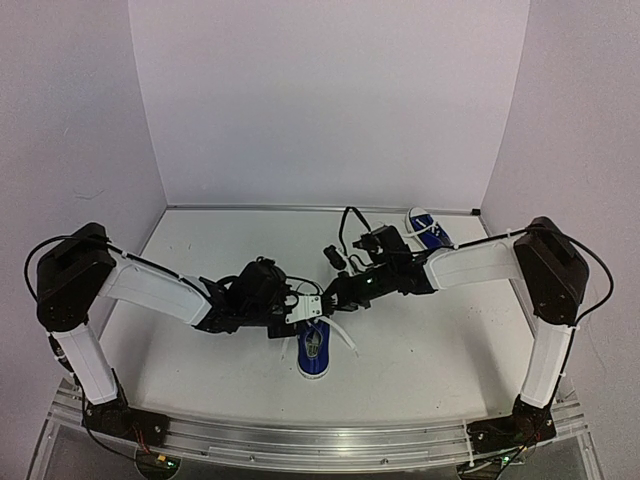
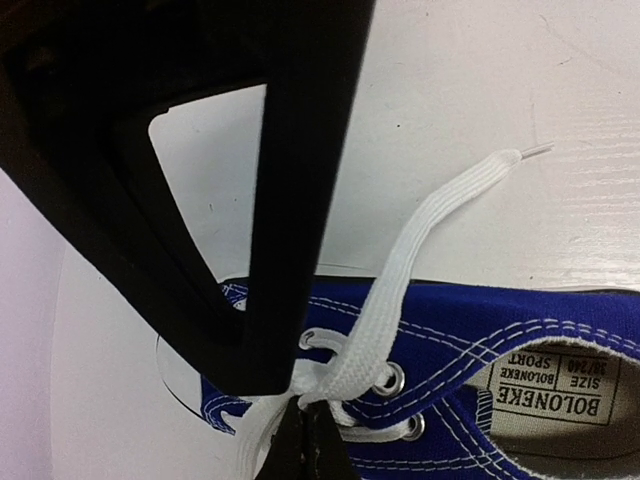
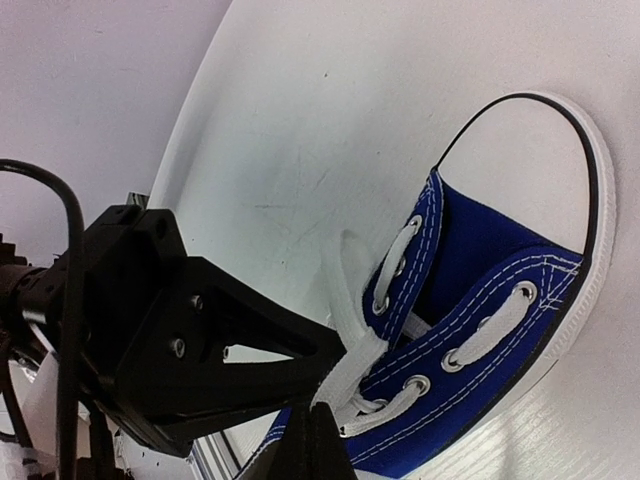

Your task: Tie the shoes

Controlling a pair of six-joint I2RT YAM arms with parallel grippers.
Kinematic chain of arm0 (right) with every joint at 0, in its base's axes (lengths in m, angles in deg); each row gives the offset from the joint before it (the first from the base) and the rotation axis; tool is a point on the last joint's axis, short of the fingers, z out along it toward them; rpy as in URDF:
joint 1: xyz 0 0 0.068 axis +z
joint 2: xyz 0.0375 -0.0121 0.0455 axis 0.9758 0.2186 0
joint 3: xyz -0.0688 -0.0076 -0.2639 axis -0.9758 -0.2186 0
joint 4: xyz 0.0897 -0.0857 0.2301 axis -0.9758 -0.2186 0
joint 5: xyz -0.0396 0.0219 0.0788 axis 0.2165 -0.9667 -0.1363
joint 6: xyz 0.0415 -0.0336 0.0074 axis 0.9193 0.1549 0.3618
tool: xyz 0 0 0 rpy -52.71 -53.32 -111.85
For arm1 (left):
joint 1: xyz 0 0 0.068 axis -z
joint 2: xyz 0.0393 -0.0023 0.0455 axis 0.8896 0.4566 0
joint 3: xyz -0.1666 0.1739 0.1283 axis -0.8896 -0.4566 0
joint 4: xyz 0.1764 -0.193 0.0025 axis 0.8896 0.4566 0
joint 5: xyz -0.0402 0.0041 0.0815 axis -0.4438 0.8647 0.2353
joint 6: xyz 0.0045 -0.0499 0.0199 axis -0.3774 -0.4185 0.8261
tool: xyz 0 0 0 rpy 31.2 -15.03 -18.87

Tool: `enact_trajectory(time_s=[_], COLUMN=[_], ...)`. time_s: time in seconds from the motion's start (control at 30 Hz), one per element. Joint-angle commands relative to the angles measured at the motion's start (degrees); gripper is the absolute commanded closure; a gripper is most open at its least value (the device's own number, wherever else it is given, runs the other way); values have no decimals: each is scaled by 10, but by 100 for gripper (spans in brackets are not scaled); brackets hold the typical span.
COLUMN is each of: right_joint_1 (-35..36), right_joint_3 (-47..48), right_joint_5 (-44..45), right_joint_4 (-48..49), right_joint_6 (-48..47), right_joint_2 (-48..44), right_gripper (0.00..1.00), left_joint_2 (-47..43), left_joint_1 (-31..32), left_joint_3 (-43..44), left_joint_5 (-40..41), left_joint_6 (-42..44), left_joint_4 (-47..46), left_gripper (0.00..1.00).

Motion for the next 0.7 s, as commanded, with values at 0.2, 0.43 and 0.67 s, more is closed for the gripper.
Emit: enact_trajectory(time_s=[0.2,0.43,0.67], right_joint_1=[1,1,1], right_joint_3=[-9,-7,-8], right_joint_5=[-40,-40,-44], right_joint_4=[56,58,59], right_joint_6=[22,28,31], right_joint_2=[0,6,8], right_gripper=[100,100,100], left_joint_2=[10,-1,4], left_joint_1=[1,1,0], left_joint_3=[-49,-69,-78], left_joint_5=[0,-19,-54], left_joint_6=[-21,-24,-31], left_joint_4=[-163,-198,-215], left_gripper=[100,100,100])
